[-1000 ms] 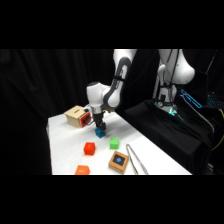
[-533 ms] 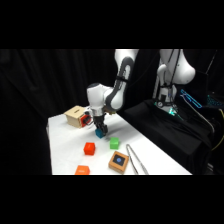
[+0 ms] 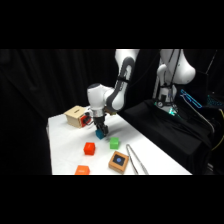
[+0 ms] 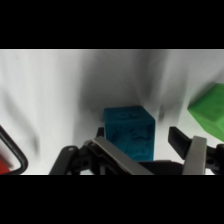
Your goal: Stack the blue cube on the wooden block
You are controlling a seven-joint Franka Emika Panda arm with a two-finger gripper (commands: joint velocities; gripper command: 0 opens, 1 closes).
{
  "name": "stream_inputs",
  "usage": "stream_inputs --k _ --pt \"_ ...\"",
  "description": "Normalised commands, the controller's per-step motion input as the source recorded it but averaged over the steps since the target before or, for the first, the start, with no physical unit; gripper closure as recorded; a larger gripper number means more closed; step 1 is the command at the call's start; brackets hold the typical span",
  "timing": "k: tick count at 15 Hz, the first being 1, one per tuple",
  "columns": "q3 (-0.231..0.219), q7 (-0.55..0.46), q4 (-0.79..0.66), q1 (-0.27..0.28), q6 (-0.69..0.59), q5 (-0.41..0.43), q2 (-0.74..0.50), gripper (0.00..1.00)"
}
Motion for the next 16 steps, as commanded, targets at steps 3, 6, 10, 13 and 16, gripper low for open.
stream_inputs --k 3,6,10,13,16 --pt "-0.069 0.09 -0.13 0.053 0.13 -0.103 -0.12 0.00" --pt "-0.046 0.08 -0.13 0.048 0.14 -0.088 -0.11 0.00" --pt "-0.045 0.08 -0.11 0.045 0.14 -0.086 -0.08 0.26" --pt "-0.044 0.07 -0.10 0.034 0.13 -0.082 -0.09 0.53" --pt "-0.078 0.11 -0.12 0.071 0.10 -0.119 -0.13 0.68"
